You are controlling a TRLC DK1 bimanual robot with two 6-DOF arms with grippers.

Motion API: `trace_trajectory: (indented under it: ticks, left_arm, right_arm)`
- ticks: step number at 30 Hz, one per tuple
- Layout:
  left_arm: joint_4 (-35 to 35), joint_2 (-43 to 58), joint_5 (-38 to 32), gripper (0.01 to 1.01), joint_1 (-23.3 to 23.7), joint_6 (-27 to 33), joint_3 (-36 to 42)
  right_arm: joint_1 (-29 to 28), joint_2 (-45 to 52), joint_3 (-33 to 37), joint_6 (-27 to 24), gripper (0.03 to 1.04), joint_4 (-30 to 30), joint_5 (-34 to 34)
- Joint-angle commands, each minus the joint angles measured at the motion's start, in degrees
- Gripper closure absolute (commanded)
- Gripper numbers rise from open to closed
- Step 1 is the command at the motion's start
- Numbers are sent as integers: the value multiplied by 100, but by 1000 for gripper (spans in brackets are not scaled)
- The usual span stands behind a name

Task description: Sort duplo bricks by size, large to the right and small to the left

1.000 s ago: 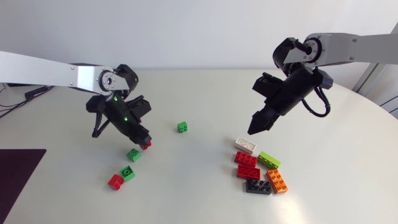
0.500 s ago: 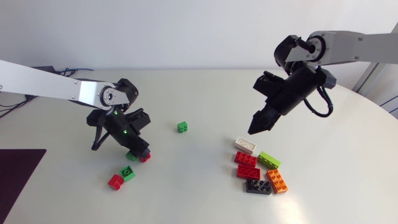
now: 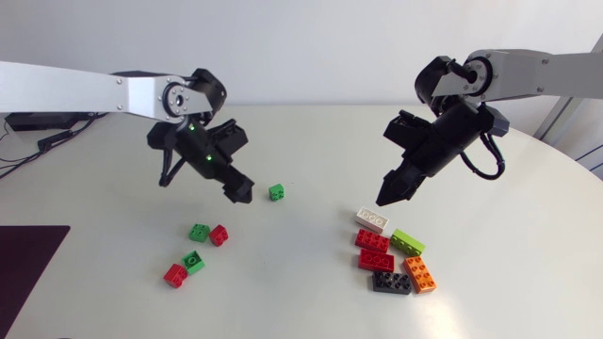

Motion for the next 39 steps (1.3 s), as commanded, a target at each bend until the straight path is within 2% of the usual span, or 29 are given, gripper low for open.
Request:
trace_trajectory:
  ticks: [1,8,22,31,36,38,39]
  left_arm:
    - [-124,465,-7,41,-229,54,387]
    - [-212,1440,11,43,-493,89,1231]
    - [-150,2434,213,44,-440,116,2365]
    - [-212,2759,213,75,-414,133,2549]
    - [-361,2750,204,216,-387,169,2541]
    - [-396,2750,204,328,-361,169,2558]
    - [-449,2776,204,433,-343,160,2611]
  right_arm:
    - [-63,-80,-148,77,310,-15,-7]
    - [-292,25,-139,-11,310,-15,-7]
    - [-512,271,-130,-134,310,11,-7]
    - [-564,429,-86,-134,310,64,-7]
    - [-547,447,-86,-125,310,72,-7]
    - [-529,447,-95,-116,310,72,-16]
    - [-529,447,-113,-116,310,72,-16]
